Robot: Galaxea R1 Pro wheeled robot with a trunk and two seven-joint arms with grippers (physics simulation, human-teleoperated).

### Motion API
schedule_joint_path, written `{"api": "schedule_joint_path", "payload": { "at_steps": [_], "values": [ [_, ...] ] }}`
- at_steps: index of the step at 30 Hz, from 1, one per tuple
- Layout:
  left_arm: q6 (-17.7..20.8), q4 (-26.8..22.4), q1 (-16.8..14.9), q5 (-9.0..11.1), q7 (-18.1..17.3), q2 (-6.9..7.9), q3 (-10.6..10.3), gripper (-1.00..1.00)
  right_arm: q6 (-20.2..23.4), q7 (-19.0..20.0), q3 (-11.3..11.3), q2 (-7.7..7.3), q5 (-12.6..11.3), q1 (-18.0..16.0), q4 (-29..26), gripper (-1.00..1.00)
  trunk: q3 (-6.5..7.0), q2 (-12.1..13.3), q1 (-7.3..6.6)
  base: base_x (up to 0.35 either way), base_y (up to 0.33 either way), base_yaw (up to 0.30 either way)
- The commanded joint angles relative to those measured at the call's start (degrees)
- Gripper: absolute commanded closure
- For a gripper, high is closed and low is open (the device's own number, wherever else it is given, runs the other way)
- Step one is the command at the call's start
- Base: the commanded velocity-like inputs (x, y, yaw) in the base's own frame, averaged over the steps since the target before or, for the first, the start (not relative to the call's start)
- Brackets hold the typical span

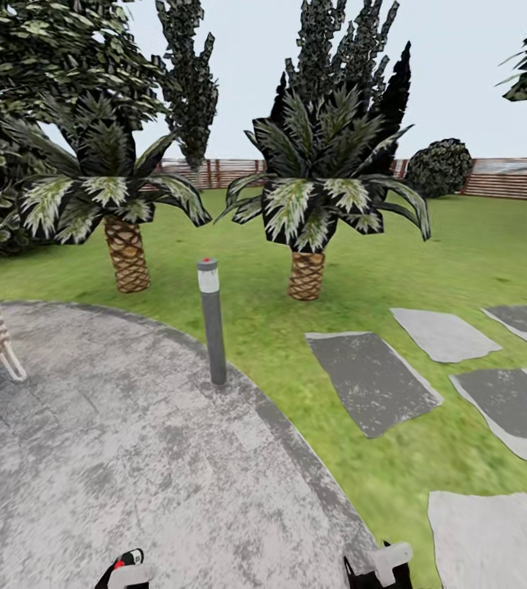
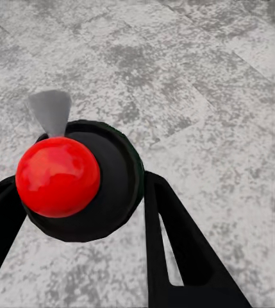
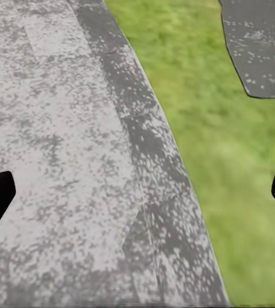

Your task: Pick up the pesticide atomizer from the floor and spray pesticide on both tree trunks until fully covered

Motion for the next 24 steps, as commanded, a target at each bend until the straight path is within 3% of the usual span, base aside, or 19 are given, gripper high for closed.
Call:
{"api": "schedule_joint_path", "payload": {
  "at_steps": [1,24],
  "values": [
    [0.0,0.0,0.0,0.0,0.0,0.00,0.0,1.00,0.0,0.0,0.0,0.00,0.0,0.0,0.0,-1.00,-0.04,0.0,0.00,0.115,-0.266,-0.268],
    [0.0,0.2,0.0,-0.1,0.0,0.08,0.0,1.00,0.0,0.0,0.0,0.00,0.0,0.0,0.0,-1.00,-0.93,0.0,0.00,0.138,-0.266,-0.269]
  ]
}}
